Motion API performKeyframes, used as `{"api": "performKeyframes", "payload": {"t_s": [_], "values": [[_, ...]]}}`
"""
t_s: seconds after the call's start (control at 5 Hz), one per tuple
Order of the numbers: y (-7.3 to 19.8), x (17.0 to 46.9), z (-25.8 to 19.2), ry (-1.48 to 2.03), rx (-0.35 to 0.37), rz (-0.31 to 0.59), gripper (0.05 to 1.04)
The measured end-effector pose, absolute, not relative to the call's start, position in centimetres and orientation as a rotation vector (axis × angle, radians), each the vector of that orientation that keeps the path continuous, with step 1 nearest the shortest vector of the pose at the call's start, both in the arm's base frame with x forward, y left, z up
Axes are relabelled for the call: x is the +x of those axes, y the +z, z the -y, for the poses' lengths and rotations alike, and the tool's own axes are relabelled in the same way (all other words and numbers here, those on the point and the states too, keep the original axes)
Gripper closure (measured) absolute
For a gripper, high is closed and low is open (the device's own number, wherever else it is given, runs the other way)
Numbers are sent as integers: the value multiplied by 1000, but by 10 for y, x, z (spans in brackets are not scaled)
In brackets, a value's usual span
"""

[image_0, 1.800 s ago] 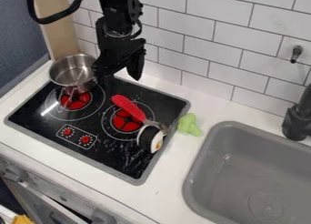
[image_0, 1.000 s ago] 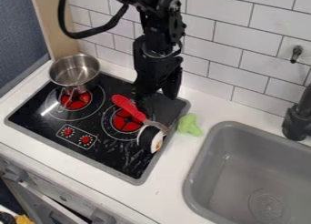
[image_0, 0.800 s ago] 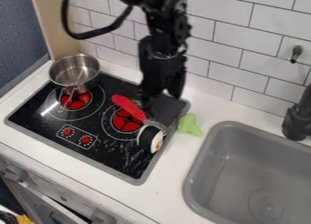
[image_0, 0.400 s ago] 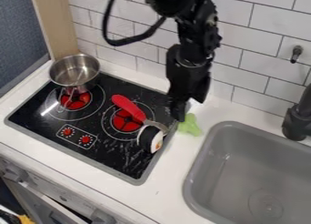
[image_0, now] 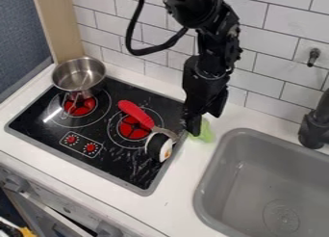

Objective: Moves the green object to the centre of the right and left burner

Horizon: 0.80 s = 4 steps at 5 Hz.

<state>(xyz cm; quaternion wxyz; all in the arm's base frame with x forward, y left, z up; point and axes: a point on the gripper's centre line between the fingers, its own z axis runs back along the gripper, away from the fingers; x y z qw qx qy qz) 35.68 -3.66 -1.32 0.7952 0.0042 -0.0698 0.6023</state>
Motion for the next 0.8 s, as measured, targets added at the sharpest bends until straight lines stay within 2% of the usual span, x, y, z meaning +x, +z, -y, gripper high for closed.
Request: {"api": "performKeyframes", "payload": {"t_s": [0.2, 0.4, 0.6, 0.8], "values": [[-24, 355, 36, 1304, 43, 117, 85], [-32, 354, 38, 1307, 53, 85, 129], [-31, 356, 39, 1281, 45, 88, 357], [-31, 356, 40, 1264, 43, 84, 362]]}}
